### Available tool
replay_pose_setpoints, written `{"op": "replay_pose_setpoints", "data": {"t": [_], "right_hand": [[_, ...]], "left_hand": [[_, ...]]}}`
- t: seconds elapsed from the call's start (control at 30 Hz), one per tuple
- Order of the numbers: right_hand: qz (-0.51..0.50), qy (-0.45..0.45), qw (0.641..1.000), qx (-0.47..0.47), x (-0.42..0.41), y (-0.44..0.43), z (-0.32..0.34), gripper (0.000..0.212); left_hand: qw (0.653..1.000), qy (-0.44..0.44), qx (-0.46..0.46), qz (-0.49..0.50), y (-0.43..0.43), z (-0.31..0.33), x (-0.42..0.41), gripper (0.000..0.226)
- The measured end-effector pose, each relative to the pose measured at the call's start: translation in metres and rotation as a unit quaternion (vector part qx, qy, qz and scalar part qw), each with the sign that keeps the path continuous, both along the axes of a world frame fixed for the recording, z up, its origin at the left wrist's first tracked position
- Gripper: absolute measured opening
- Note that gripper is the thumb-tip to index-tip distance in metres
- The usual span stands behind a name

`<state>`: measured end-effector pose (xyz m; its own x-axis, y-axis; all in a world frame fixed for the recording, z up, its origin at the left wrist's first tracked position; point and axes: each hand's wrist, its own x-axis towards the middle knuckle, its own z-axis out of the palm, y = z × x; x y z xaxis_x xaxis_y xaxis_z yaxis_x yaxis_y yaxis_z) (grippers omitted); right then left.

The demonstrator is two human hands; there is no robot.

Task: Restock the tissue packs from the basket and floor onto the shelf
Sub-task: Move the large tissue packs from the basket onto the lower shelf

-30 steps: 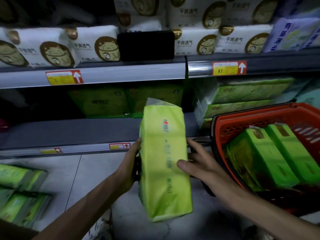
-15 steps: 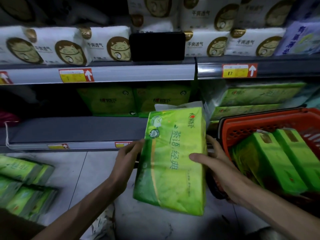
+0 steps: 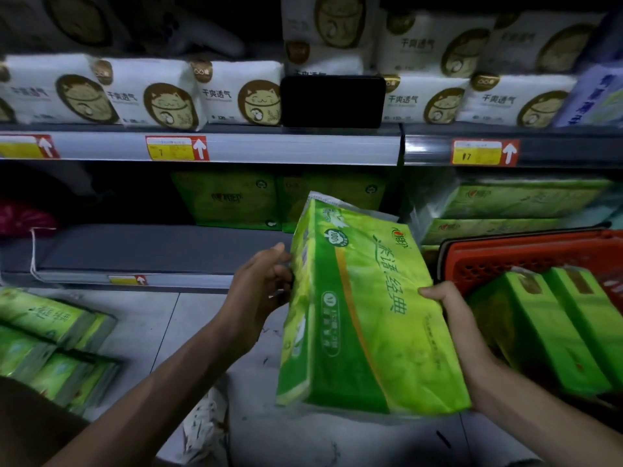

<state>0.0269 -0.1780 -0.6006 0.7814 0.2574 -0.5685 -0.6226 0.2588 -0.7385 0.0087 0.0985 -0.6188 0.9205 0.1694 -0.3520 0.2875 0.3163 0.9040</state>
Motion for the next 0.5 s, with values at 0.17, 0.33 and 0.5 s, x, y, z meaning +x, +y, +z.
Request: {"op": "replay_pose_setpoints", "data": {"t": [0.17, 0.33, 0.5], "right_hand": [[-0.032, 0.016, 0.999, -0.013, 0.008, 0.0, -0.006, 0.035], [0.031, -0.032, 0.993, -0.112, 0.001, 0.017, -0.003, 0.036], [0.089, -0.176, 0.95, -0.244, 0.001, 0.049, 0.004, 0.05]], "left_hand": [[1.0, -0.01, 0.016, -0.002, 0.001, 0.003, 0.0, 0.042], [0.996, 0.026, 0.081, -0.036, 0.011, -0.001, -0.003, 0.06], [0.987, 0.082, 0.127, -0.051, 0.014, -0.015, 0.002, 0.041]]}}
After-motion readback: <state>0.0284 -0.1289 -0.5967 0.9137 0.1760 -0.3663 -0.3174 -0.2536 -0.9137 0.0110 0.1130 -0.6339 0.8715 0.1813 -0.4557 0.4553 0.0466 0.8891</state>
